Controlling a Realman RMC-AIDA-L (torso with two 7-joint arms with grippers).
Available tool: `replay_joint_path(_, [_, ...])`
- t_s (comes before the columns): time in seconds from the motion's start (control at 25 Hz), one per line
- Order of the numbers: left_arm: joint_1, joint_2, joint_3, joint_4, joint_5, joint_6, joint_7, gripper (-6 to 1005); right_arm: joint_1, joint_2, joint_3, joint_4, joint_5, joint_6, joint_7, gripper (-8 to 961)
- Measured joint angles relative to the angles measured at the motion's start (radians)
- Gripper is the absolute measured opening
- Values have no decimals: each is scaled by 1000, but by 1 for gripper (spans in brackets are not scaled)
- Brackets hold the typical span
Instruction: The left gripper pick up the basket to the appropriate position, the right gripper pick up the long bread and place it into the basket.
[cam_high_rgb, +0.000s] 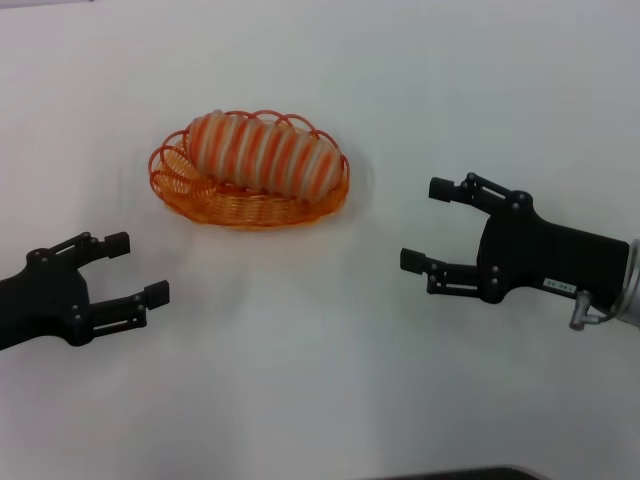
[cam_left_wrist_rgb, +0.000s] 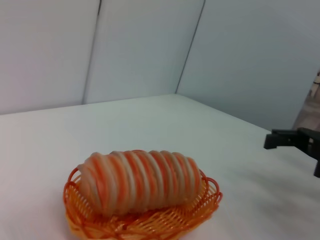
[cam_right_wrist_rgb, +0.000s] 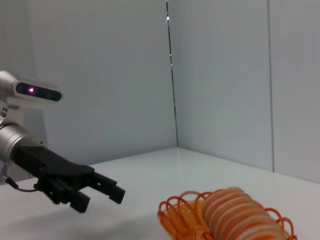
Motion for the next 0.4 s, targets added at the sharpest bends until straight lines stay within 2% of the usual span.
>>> replay_joint_path(0.4, [-7, 5, -19, -13, 0, -4, -3, 901, -6, 1, -8, 14, -23, 32, -5, 955])
